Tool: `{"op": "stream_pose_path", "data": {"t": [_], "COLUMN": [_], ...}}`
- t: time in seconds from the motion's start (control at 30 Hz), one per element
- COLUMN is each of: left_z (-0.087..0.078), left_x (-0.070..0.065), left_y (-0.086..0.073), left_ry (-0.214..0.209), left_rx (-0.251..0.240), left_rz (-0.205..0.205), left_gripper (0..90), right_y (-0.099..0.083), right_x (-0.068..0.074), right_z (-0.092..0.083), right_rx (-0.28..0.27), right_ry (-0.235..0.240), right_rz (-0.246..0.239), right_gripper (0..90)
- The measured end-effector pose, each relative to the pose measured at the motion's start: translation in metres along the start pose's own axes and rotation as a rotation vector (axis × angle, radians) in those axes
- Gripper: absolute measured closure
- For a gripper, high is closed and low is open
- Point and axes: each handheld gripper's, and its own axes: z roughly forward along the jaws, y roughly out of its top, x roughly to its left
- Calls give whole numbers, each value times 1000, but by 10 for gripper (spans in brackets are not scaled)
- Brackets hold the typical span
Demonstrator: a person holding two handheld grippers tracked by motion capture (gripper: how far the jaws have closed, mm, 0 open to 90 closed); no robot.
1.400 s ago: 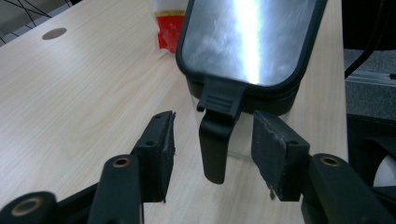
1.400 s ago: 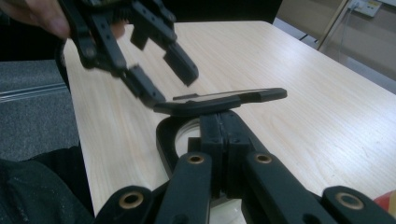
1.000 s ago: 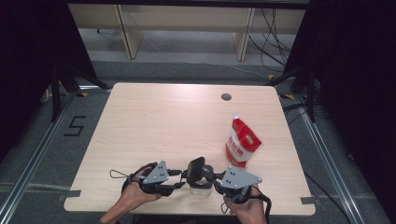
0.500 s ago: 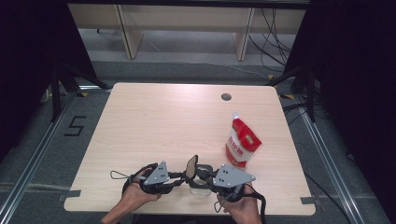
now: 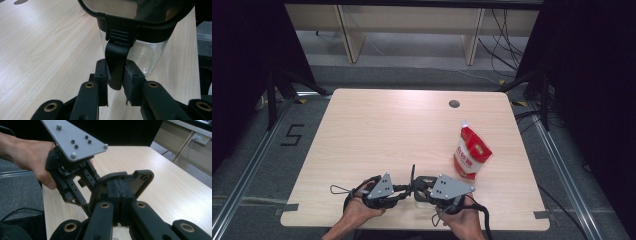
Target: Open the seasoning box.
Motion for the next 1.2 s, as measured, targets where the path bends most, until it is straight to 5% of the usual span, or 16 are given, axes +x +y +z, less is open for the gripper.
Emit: {"op": "stream_pose_path", "data": {"t": [0.77, 1.2], "left_z": [0, 0], "left_x": [-4, -4], "left_y": [0, 0], "left_ry": [30, 12], "left_rx": [11, -1], "left_rz": [-31, -40], "left_gripper": [746, 741], "right_y": [9, 5], "right_x": [6, -2], "right_z": [17, 7], "right_rx": [3, -5], "right_ry": [11, -3], "right_rz": [-20, -11], "right_gripper": [900, 887]}}
